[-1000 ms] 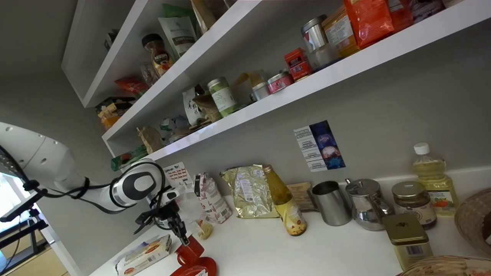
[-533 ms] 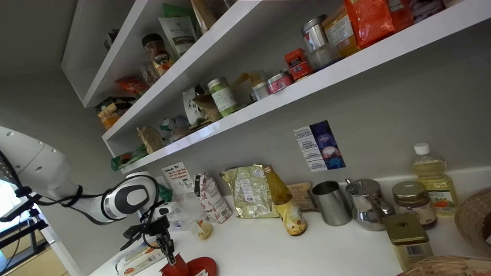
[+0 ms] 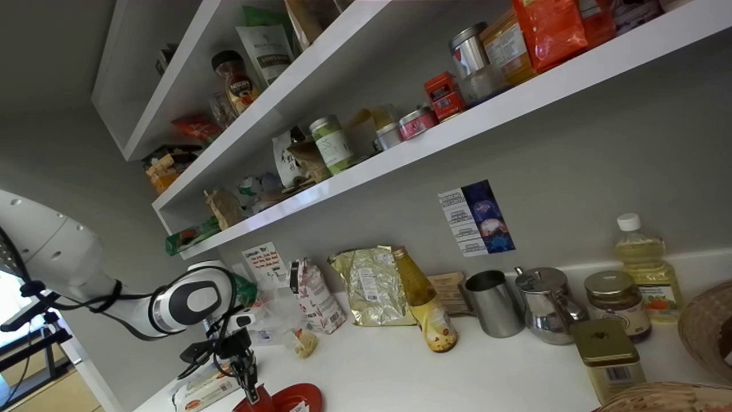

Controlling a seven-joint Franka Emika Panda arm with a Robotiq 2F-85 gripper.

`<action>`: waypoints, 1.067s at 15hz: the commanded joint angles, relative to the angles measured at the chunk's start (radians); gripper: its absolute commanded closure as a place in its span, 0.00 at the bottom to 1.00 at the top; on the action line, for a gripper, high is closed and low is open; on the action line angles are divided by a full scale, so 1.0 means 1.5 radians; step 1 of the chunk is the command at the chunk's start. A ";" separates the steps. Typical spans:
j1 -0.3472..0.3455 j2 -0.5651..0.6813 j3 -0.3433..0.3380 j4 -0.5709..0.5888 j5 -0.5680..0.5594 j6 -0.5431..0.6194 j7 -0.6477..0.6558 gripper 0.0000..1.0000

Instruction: Place the red mug on the red plate

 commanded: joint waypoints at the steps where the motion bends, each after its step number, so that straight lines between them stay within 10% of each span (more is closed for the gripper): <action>1: -0.004 0.000 0.003 0.001 0.001 -0.003 -0.004 0.89; 4: -0.008 0.000 0.006 0.000 0.006 -0.004 -0.014 0.69; 5: -0.008 0.000 0.006 0.000 0.006 -0.004 -0.014 0.43; 9: -0.007 -0.025 0.006 -0.011 0.004 -0.008 -0.012 0.23; 10: -0.008 -0.002 0.006 0.000 0.006 -0.004 -0.014 0.42; 16: -0.009 -0.011 0.007 -0.001 0.005 -0.004 -0.014 0.23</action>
